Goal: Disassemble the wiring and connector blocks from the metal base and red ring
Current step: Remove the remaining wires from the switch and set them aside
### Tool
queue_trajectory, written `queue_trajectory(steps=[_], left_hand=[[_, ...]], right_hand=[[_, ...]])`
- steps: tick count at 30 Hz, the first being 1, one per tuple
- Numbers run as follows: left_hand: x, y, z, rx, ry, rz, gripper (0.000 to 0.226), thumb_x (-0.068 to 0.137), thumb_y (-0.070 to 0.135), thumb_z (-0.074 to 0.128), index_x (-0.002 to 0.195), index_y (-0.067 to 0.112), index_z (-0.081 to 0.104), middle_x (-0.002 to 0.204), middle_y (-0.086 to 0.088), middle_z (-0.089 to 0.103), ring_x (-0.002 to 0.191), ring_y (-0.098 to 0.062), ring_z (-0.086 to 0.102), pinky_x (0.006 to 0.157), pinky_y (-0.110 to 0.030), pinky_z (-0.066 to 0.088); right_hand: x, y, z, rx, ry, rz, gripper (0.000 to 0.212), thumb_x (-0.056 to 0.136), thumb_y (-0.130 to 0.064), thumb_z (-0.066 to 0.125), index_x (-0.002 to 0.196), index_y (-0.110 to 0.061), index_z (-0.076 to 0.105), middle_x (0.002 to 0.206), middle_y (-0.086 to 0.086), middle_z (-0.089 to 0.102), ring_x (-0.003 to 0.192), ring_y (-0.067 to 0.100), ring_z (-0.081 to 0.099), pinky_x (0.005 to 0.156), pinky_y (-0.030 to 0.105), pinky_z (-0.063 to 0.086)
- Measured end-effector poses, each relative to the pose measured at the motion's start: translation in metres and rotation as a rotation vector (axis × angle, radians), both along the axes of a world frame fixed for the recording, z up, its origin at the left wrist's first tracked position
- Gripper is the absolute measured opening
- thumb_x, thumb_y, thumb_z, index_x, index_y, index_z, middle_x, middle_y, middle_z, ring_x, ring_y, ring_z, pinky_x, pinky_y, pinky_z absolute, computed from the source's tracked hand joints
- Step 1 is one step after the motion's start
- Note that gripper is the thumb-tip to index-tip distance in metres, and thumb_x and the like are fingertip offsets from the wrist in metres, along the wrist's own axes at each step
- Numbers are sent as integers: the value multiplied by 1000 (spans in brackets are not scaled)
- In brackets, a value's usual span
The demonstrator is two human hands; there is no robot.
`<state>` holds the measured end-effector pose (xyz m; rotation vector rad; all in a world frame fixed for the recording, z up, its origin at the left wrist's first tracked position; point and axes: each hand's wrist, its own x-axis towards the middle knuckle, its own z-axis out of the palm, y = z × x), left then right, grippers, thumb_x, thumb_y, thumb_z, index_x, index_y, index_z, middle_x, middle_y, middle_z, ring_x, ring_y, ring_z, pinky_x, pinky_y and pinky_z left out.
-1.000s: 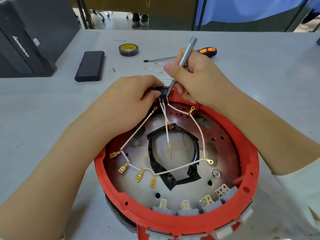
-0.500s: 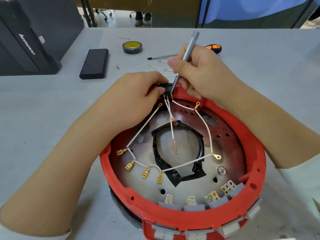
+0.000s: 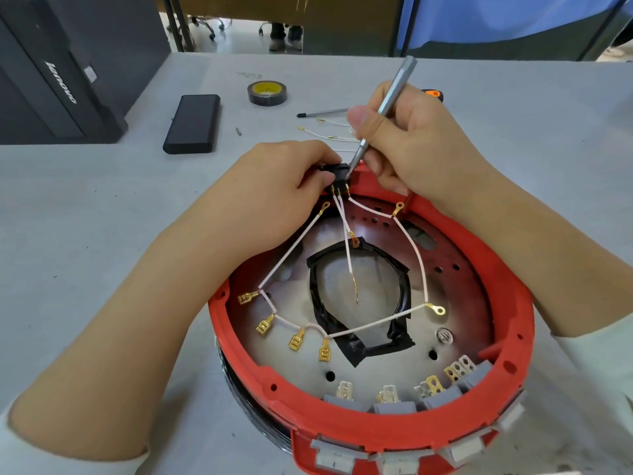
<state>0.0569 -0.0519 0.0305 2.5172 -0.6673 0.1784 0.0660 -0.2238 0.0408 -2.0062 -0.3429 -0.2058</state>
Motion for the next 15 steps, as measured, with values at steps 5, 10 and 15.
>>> queue_trajectory(steps=[5,10,15], left_hand=[[0,0,0,5,-2,-3,28,97,25,46,122,28,58,115,10,63,106,-10,53,77,-15,31],[0,0,0,7,1,0,28,97,25,46,123,28,57,116,9,63,107,-10,53,75,-15,30],[0,-1,0,11,-3,9,28,97,25,46,122,28,58,115,8,63,105,-10,52,70,-14,27]], right_hand=[[-3,3,-2,-118,-76,-19,26,97,-29,52,74,-25,40,60,1,43,43,6,40,48,15,31],[0,3,0,-128,-16,-38,27,98,-29,51,74,-23,40,61,3,43,40,5,41,45,18,32],[7,4,6,-184,95,-70,28,99,-33,49,74,-20,43,58,0,49,32,3,43,39,12,31]])
